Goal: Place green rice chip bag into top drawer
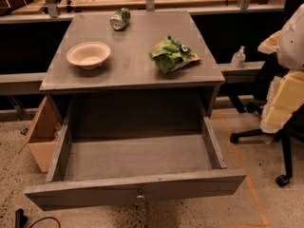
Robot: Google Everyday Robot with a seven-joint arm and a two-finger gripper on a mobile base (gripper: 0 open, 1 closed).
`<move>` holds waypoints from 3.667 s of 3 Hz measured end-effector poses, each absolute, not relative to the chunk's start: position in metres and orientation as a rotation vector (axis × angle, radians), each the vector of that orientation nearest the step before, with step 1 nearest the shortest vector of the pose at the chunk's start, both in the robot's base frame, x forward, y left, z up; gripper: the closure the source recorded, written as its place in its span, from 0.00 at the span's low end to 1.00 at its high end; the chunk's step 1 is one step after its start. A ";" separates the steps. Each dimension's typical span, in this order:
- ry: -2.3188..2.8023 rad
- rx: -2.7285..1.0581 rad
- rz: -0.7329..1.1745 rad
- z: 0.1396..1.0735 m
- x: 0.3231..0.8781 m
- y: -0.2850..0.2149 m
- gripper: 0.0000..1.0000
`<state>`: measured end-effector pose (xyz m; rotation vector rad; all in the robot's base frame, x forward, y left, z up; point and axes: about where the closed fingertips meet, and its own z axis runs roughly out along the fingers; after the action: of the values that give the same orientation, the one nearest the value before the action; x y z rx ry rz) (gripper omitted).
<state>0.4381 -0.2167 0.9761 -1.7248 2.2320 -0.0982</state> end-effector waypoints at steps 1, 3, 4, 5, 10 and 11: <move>2.232 -1.724 -0.098 0.976 0.438 -0.217 0.00; 2.094 -1.478 0.112 0.962 0.501 -0.214 0.00; 1.921 -1.429 0.155 0.957 0.553 -0.206 0.00; 1.802 -1.400 0.180 0.955 0.603 -0.193 0.00; 1.793 -1.282 0.213 0.924 0.708 -0.088 0.00; 1.832 -1.294 0.262 0.883 0.726 -0.066 0.16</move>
Offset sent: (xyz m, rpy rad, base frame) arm 0.0565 -0.0035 -0.0140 0.3121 -0.0538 -0.1489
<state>0.7259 -0.0663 0.8833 -1.2935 1.8319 0.2622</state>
